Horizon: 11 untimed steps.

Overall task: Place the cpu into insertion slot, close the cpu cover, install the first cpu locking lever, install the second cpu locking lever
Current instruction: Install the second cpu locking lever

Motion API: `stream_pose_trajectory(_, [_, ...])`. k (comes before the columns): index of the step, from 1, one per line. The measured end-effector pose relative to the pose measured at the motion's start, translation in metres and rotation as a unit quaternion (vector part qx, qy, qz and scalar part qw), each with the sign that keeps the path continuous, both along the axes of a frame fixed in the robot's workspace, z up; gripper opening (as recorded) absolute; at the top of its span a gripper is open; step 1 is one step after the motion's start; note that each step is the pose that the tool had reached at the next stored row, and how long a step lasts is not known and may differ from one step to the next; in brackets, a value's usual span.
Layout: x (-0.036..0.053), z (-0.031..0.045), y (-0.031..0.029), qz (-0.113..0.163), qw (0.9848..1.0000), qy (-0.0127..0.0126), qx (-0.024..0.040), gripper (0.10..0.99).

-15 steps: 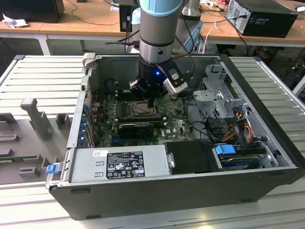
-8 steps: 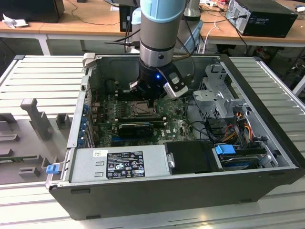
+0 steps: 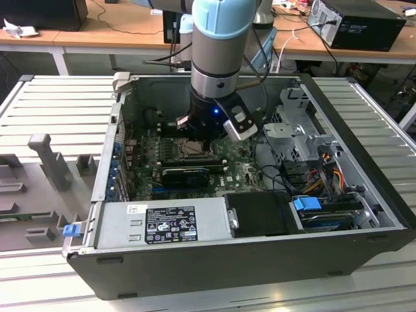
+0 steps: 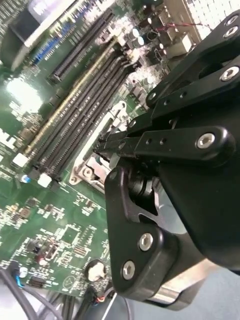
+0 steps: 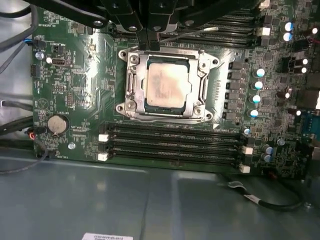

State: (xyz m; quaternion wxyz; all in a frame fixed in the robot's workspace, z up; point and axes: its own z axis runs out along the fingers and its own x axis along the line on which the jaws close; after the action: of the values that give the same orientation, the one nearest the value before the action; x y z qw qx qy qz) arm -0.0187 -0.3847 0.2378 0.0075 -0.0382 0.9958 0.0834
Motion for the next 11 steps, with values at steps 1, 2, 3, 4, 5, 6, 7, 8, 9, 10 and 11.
stream_pose_trajectory(1, [-0.0017,-0.0004,-0.0017,0.0,1.0,0.0,0.0,0.106])
stream_pose_trajectory(2, [-0.0048,-0.0007,-0.0023,0.0,1.0,0.0,0.0,0.106])
stream_pose_trajectory(3, [-0.0073,-0.0009,-0.0027,0.0,1.0,0.0,0.0002,0.106])
stream_pose_trajectory(4, [-0.0113,-0.0011,-0.003,0.0,1.0,0.0,0.0007,0.106])
stream_pose_trajectory(5, [-0.0152,-0.0013,-0.0031,0.0,1.0,0.0,0.0012,0.106])
stream_pose_trajectory(6, [-0.0209,-0.0016,-0.0032,0.0,1.0,0.0,0.0018,0.106])
stream_pose_trajectory(7, [-0.0275,-0.0026,-0.0032,0.0,1.0,0.0,0.0026,0.106])
stream_pose_trajectory(8, [-0.0284,-0.0036,-0.0033,0.0,1.0,0.0,0.0028,0.106])
stream_pose_trajectory(9, [-0.0288,-0.0045,-0.0033,0.001,1.0,0.0,0.0028,0.106])
stream_pose_trajectory(10, [-0.0292,-0.0072,-0.0033,0.001,1.0,0.0001,0.0029,0.106])
stream_pose_trajectory(11, [-0.0295,-0.0106,-0.0033,0.001,1.0,0.0002,0.0033,0.106])
